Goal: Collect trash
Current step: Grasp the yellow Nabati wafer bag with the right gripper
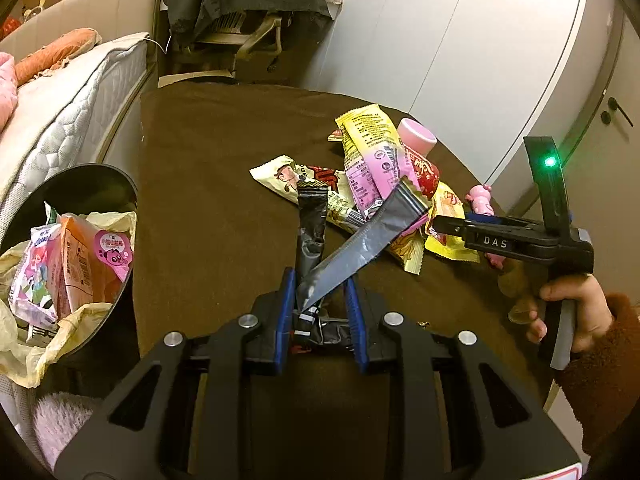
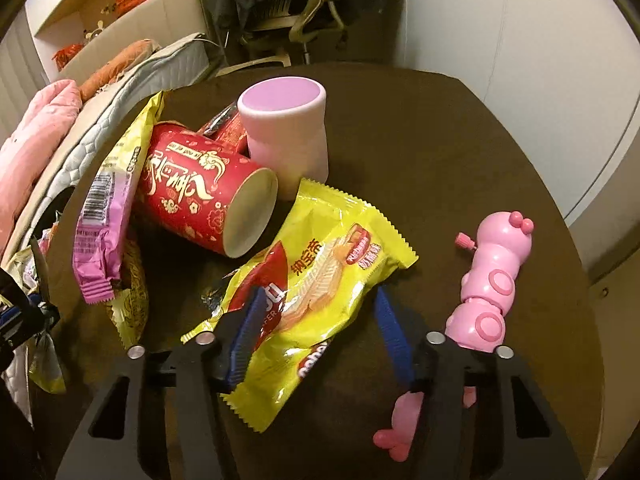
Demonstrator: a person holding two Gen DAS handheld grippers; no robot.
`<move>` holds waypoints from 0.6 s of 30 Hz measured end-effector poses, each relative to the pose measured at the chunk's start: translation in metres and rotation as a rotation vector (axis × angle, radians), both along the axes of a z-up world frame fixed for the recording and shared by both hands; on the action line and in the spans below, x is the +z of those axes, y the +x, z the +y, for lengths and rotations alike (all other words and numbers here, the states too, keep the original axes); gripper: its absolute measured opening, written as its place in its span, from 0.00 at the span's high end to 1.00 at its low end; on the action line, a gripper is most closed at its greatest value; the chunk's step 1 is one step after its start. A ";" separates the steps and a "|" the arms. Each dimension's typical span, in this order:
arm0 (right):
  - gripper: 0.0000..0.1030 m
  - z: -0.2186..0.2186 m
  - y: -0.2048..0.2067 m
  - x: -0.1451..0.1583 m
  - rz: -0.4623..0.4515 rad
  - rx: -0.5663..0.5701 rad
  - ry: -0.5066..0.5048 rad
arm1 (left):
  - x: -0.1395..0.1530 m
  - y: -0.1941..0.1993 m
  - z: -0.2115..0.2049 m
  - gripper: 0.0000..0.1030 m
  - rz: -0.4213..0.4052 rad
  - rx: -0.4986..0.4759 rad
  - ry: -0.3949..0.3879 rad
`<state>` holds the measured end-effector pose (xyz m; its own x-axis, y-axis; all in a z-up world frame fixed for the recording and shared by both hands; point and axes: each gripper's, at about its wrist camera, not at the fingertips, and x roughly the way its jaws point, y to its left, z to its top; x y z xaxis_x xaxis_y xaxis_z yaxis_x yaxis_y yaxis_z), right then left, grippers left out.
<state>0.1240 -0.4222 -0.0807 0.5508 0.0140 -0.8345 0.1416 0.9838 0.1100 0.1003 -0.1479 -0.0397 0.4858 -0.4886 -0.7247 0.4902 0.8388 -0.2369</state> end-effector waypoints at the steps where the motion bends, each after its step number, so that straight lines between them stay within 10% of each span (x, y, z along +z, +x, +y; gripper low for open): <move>1: 0.71 0.000 -0.001 0.002 -0.003 0.002 0.010 | 0.001 0.000 0.001 0.77 0.000 0.002 -0.001; 18: 0.88 0.020 -0.041 0.061 -0.142 0.086 -0.024 | 0.022 -0.005 0.013 0.79 -0.021 0.014 -0.035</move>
<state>0.0828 -0.4022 -0.0194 0.6605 0.0470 -0.7493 0.0419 0.9942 0.0992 0.0948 -0.1351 -0.0182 0.5074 -0.5067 -0.6970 0.4837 0.8369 -0.2563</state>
